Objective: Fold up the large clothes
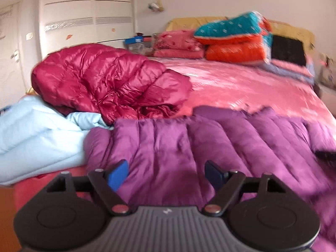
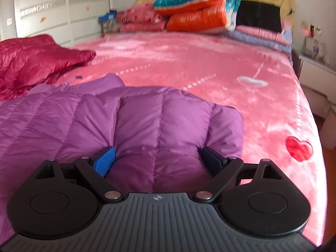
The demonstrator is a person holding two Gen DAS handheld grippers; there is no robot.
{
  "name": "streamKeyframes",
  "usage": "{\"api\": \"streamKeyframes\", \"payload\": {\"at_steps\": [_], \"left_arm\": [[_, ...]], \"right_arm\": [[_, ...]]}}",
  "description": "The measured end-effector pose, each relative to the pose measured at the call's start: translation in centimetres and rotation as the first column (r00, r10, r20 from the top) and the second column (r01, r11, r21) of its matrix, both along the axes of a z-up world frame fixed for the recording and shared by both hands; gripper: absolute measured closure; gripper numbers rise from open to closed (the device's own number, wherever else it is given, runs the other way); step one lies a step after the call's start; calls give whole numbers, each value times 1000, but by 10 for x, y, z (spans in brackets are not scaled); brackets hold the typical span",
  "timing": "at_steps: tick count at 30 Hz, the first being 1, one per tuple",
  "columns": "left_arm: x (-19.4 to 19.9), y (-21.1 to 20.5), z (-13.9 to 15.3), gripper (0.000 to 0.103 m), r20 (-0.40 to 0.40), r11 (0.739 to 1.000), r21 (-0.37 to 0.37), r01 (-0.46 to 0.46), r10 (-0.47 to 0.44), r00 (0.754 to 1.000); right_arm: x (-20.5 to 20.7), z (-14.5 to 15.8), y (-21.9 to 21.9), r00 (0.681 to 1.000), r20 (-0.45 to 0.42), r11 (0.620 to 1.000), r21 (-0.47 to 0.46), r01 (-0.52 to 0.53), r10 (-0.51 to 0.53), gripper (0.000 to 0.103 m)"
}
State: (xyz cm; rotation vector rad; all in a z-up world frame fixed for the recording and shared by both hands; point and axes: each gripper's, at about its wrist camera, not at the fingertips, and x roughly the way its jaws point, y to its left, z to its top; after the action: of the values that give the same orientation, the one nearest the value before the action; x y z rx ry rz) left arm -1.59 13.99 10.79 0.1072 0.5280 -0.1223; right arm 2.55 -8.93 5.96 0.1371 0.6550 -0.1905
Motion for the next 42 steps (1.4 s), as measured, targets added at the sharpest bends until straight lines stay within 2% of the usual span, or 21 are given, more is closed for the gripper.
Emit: {"api": "streamKeyframes", "payload": {"at_steps": [2,3,7,8,12,14,23,27,33,37,42], "left_arm": [[-23,7,8,23,-28,1000,25,-2,3,1000],[-34,14,11,23,-46,1000,13,-12,13,999],[-74,51,25,23,-124,988,-139,-64,47,991],[-83,57,28,23,-135,985,-157,-73,52,989],[-124,69,39,23,-146,981,-174,-89,64,987],[-138,69,45,23,-149,982,-176,-70,44,988],[-197,55,87,20,-80,994,-108,30,-39,996],[-219,50,104,19,-50,993,-102,62,-67,996],[-249,40,109,19,-75,985,-119,127,-137,988],[-269,30,104,18,-103,979,-112,168,-180,978],[-293,23,93,18,-155,973,-108,202,-217,964]], "right_arm": [[-17,10,-9,1000,-28,998,55,16,-15,0],[-27,15,-14,999,-33,995,97,29,-26,0],[-76,30,-37,998,-22,975,216,60,-57,0],[-89,33,-44,998,-17,968,243,66,-64,0],[-140,45,-71,995,27,928,364,83,-100,0],[-161,52,-78,993,40,918,387,89,-114,0],[-250,90,-79,987,154,961,275,6,-50,0],[-284,107,-81,969,232,973,229,24,-79,0],[-339,129,-90,943,314,982,178,59,-113,0],[-372,129,-92,946,295,986,139,93,-131,0],[-396,116,-95,972,208,989,117,87,-110,0]]}}
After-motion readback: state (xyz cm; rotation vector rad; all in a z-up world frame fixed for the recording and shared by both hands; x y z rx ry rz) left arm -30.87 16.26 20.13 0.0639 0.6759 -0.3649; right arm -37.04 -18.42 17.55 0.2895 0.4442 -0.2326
